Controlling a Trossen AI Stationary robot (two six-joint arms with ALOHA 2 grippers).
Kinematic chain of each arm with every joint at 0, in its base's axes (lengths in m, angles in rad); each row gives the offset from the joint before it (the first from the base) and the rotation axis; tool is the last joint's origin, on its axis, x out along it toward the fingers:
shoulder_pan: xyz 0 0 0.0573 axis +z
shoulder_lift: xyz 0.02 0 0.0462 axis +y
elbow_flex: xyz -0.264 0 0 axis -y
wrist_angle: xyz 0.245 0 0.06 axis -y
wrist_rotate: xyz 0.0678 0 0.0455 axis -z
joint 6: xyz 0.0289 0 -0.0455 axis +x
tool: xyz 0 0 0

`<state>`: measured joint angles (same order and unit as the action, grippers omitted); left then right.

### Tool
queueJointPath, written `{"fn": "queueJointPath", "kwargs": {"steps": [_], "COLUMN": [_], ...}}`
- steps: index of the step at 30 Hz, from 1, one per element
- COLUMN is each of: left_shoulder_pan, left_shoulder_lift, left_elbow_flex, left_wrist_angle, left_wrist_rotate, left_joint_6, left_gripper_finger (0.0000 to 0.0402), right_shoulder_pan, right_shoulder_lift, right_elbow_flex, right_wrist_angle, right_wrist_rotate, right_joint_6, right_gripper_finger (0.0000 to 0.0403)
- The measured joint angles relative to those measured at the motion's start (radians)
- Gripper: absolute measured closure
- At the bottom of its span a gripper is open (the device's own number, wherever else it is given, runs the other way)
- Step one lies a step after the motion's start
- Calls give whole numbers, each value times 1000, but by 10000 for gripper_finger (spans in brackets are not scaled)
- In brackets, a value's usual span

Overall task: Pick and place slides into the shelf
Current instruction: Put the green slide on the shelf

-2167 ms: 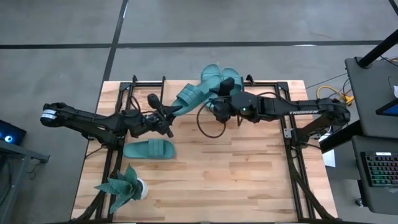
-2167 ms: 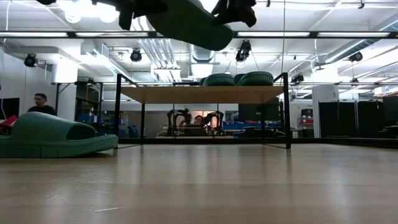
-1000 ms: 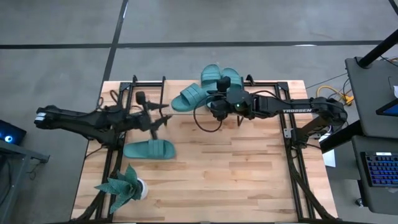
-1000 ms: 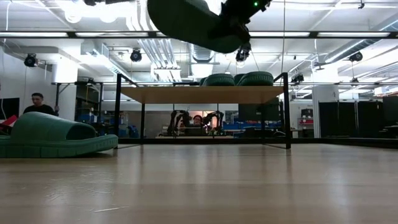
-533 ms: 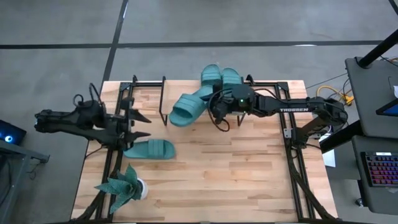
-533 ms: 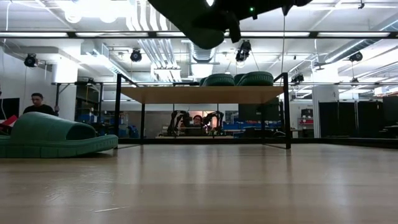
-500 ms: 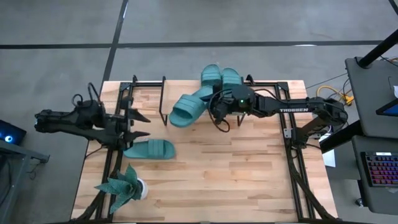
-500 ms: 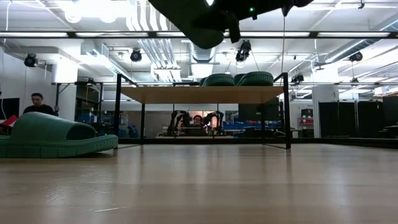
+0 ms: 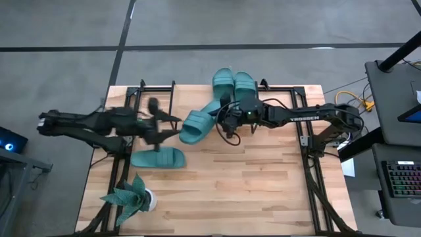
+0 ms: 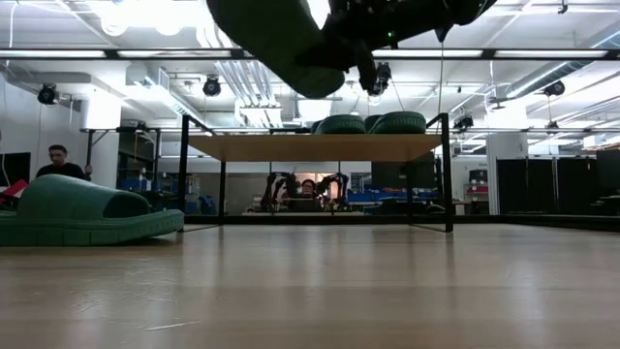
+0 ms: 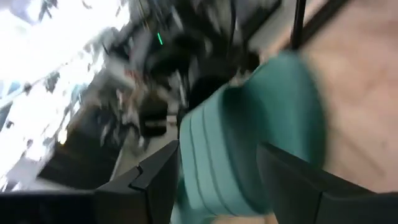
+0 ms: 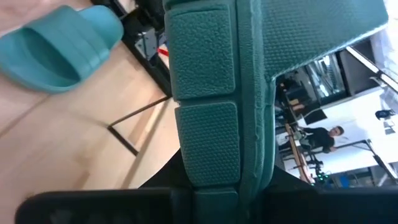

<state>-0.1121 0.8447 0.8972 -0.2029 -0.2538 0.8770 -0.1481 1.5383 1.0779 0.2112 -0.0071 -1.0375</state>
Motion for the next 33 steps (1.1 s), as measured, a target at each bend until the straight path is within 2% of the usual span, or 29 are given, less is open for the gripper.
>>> {"fn": "queueJointPath", "kwargs": {"steps": [2, 5, 7, 10, 18, 25, 33], "left_shoulder_pan": [1, -1, -3, -3, -3, -3, -2], "left_shoulder_lift": [60, 119, 147, 188, 212, 218, 235], "left_elbow_flex": [43, 113, 146, 162, 162, 160, 159], "left_wrist_angle": [-21, -106, -136, -146, -153, -152, -130], "left_wrist_rotate": [-63, -76, -77, -76, -114, -138, -241], "left_joint_6": [4, -2, -13, -29, -26, -24, -23], "left_gripper_finger": [205, 205, 205, 205, 205, 205, 205], "right_shoulder_pan": [4, 16, 28, 43, 43, 43, 56], "right_shoulder_lift": [5, 9, 12, 11, -2, -6, -6], "right_elbow_flex": [0, 0, 0, 0, 0, 12, 34], "right_wrist_angle": [-14, -58, -82, -81, -98, -95, -87], "right_wrist_rotate": [0, 29, 83, 161, 243, 244, 225], "right_joint_6": [-7, -45, -94, -121, -134, -130, -127], "right_gripper_finger": [349, 349, 349, 349, 349, 349, 349]}}
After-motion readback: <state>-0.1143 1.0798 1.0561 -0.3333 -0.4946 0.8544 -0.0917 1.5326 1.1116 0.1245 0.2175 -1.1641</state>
